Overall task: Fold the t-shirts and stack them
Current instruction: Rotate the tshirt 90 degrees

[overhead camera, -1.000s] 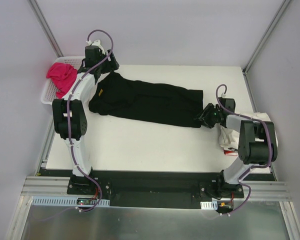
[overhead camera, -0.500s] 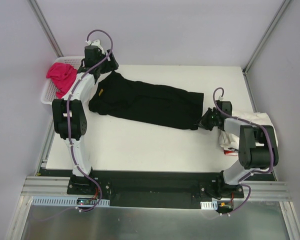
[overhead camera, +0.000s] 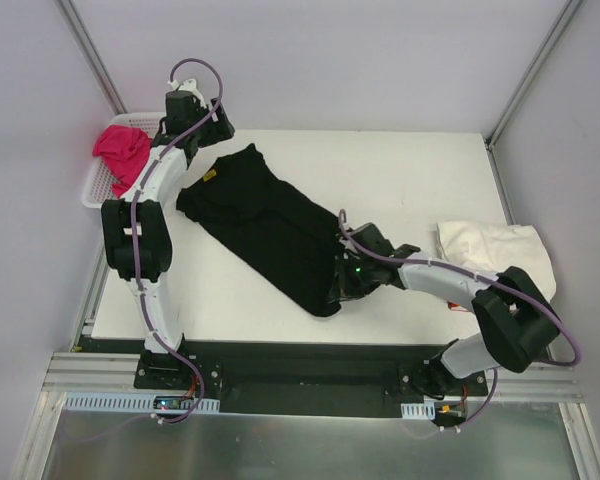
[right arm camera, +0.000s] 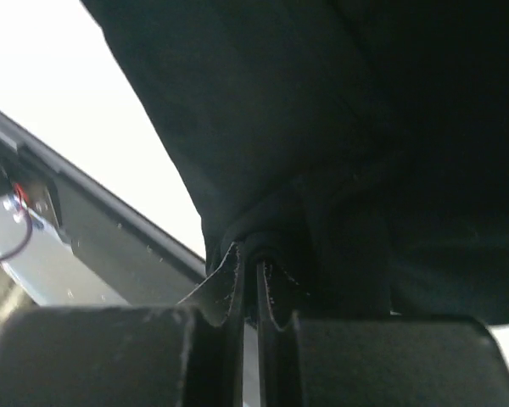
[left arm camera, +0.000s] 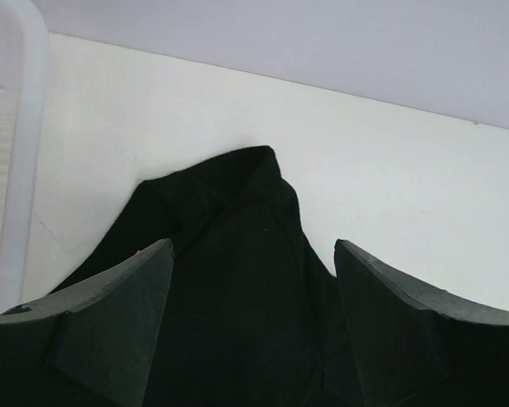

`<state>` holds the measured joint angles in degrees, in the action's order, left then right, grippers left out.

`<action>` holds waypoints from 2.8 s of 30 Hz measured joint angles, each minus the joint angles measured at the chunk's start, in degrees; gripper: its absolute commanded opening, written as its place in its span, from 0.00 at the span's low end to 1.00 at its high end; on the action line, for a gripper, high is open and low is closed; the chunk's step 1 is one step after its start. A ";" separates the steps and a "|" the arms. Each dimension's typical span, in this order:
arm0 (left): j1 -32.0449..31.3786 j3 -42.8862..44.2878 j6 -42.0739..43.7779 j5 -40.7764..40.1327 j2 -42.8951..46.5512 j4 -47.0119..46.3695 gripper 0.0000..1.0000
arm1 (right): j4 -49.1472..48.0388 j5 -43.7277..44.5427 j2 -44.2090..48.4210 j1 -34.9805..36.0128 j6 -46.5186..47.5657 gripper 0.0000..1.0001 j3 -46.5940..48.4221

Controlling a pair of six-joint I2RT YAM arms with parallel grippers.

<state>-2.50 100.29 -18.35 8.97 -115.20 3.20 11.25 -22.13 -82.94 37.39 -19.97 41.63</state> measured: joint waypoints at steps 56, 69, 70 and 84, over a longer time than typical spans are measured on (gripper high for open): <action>0.74 -12.37 -4.55 2.82 6.23 -5.90 0.76 | 10.12 -10.12 -61.07 -12.20 3.50 0.56 79.10; 0.74 -12.35 -3.78 2.99 6.23 -5.92 0.76 | 3.65 -13.70 -63.17 -6.38 -2.03 0.43 79.25; 0.74 -12.37 -3.56 2.99 6.23 -5.90 0.76 | 3.08 -13.94 -63.63 -6.08 -2.32 0.35 79.58; 1.49 -12.37 -2.80 2.93 6.23 -5.90 0.76 | -0.85 -15.50 -66.10 -7.89 -8.35 0.01 79.28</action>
<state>-1.02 87.92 -21.15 11.90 -108.97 -2.70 10.39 -37.63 -149.03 29.50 -28.32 120.90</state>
